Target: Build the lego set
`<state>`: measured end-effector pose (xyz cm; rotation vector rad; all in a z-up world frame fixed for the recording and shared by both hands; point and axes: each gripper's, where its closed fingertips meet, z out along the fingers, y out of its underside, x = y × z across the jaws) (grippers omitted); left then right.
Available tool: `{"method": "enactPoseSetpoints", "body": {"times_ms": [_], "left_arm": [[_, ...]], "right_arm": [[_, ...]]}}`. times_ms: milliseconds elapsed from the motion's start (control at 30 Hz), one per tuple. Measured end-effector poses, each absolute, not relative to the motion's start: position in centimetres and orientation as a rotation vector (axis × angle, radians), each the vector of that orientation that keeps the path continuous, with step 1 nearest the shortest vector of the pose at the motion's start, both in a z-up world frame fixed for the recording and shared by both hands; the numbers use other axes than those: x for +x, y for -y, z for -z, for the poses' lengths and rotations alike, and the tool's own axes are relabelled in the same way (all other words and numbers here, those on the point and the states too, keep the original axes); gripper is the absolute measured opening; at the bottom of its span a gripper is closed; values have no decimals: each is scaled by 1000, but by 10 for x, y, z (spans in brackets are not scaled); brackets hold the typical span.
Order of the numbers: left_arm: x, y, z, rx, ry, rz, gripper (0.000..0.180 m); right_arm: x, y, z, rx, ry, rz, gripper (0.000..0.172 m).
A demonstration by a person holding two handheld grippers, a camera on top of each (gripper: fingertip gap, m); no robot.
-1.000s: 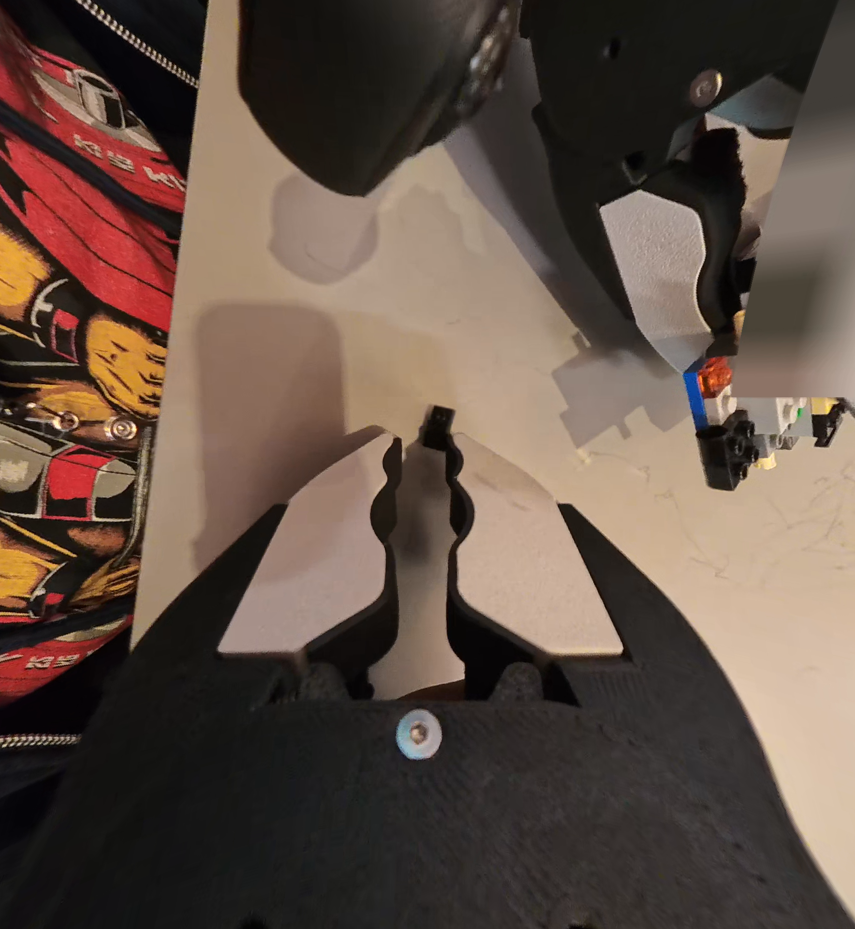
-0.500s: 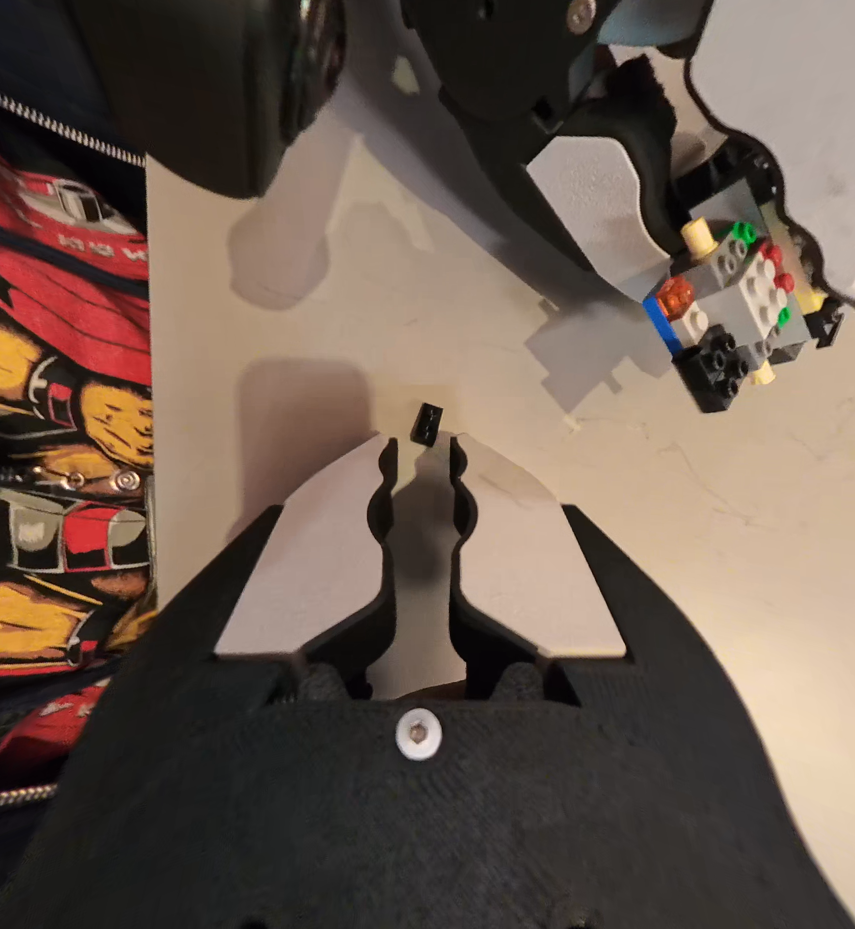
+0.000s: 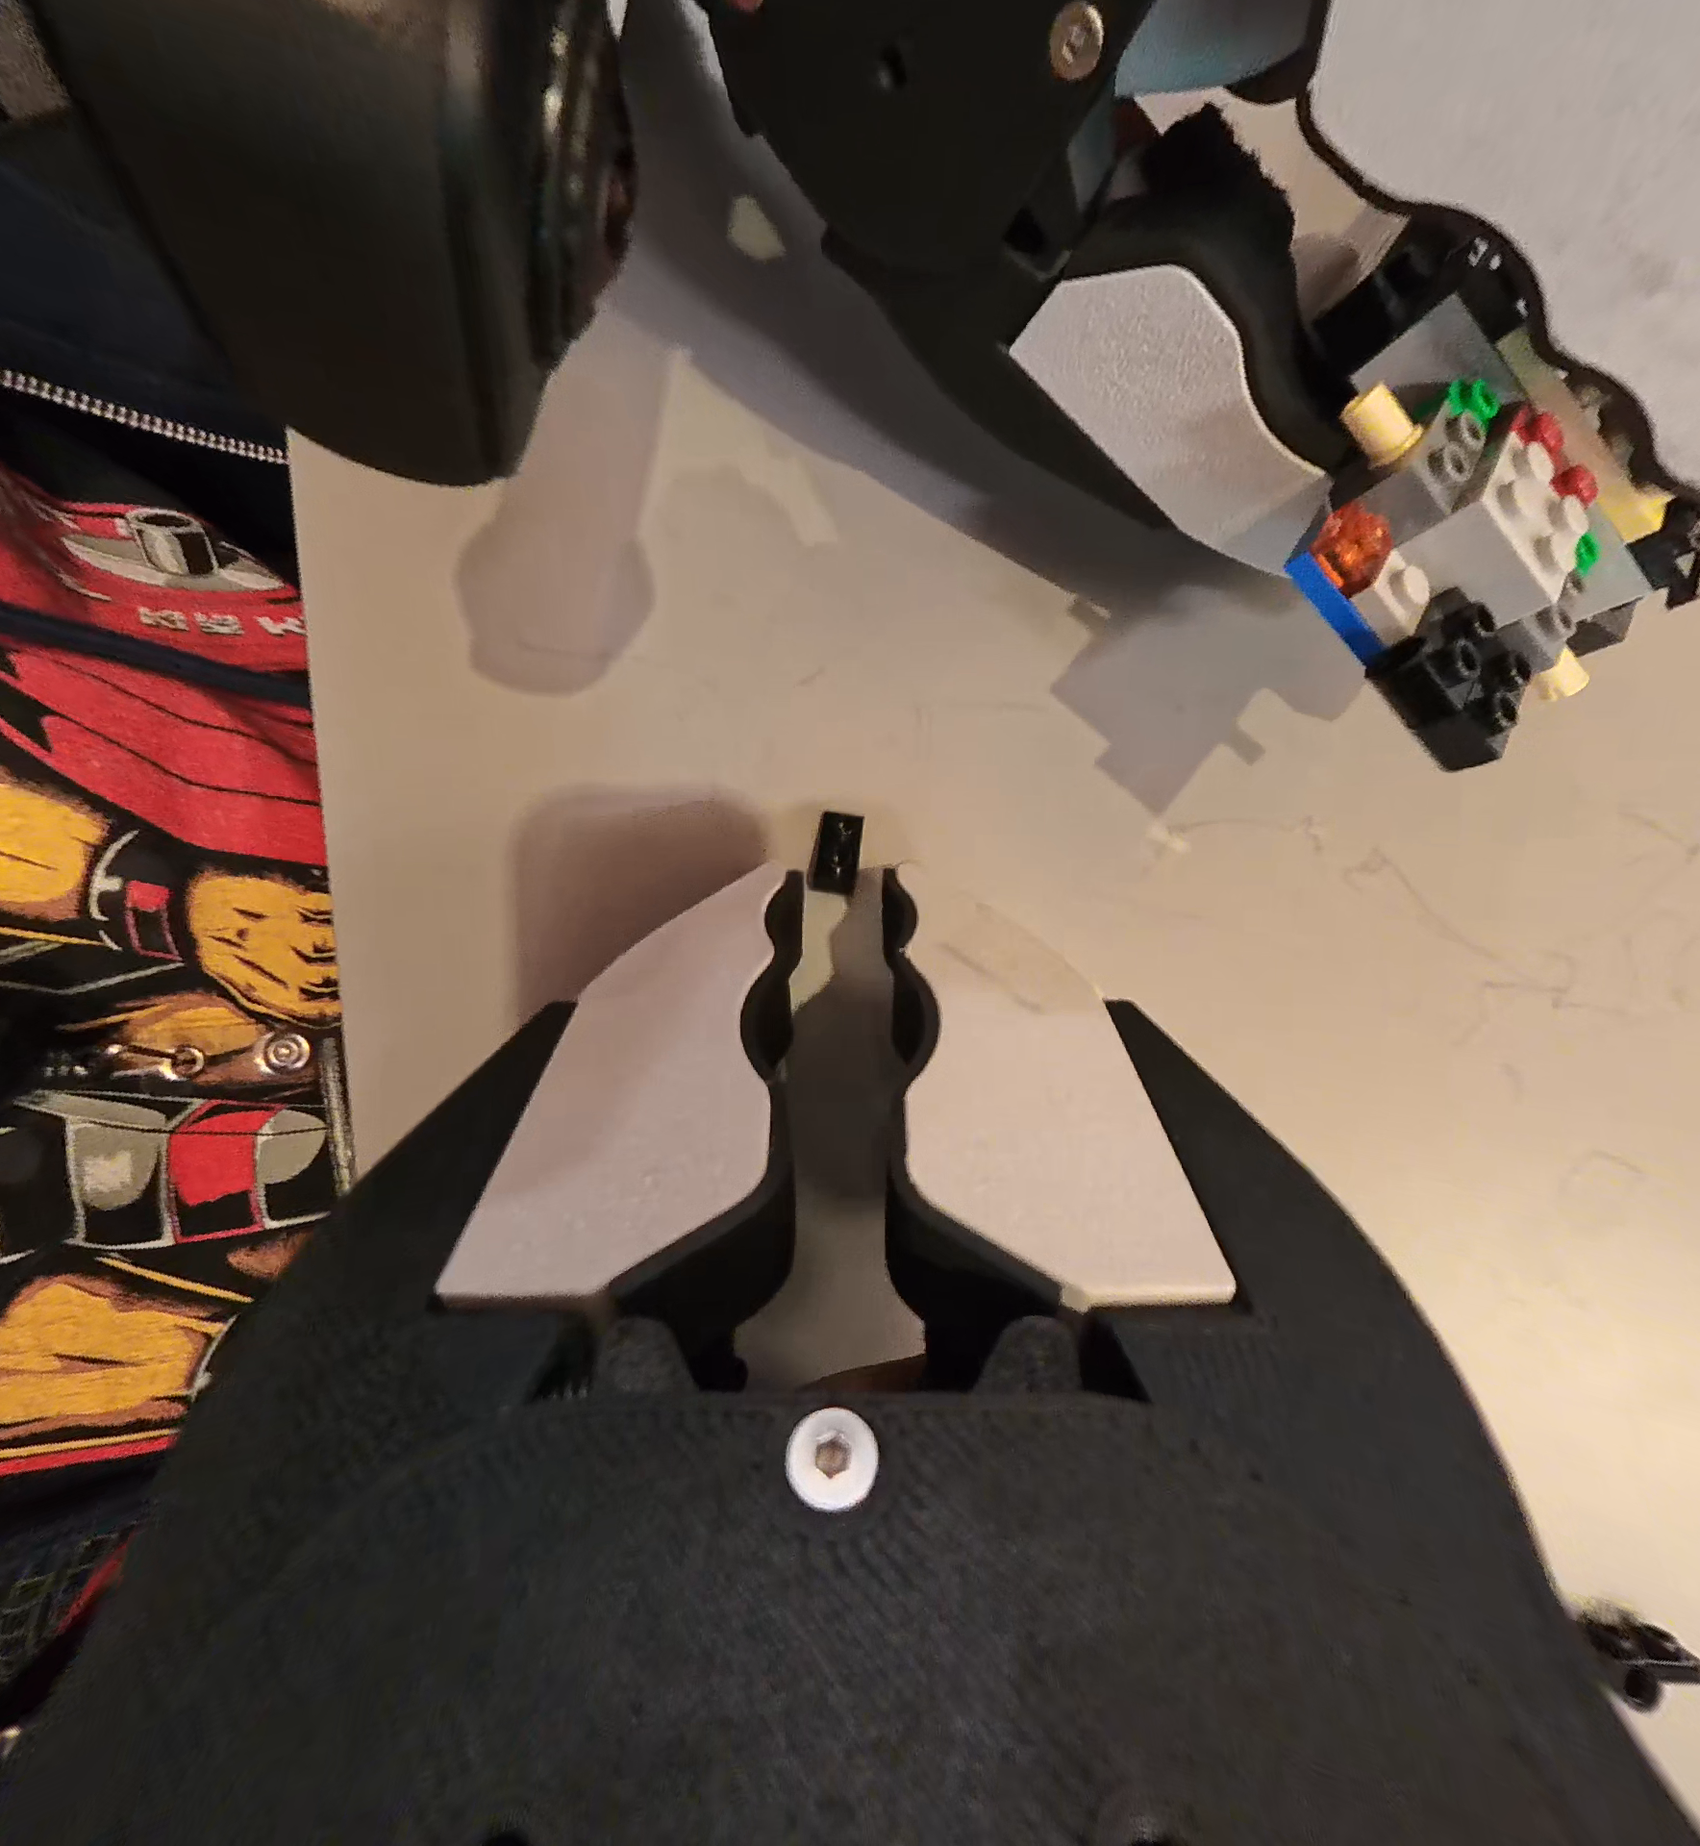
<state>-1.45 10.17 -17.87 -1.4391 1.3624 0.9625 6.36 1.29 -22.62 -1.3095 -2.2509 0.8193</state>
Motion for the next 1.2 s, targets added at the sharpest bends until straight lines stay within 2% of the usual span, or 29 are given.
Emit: {"method": "enactPoseSetpoints", "body": {"times_ms": [333,633,1200], "left_arm": [[-13,-102,180,-1441,-1363,-962,26],[-9,-105,181,-1465,-1342,-988,26],[-8,-106,183,-1501,-1338,-1032,26]], "right_arm": [[61,-19,222,-1391,2158,-834,8],[48,-55,160,-1495,1774,-897,8],[27,-70,164,-1521,1748,-691,8]]}}
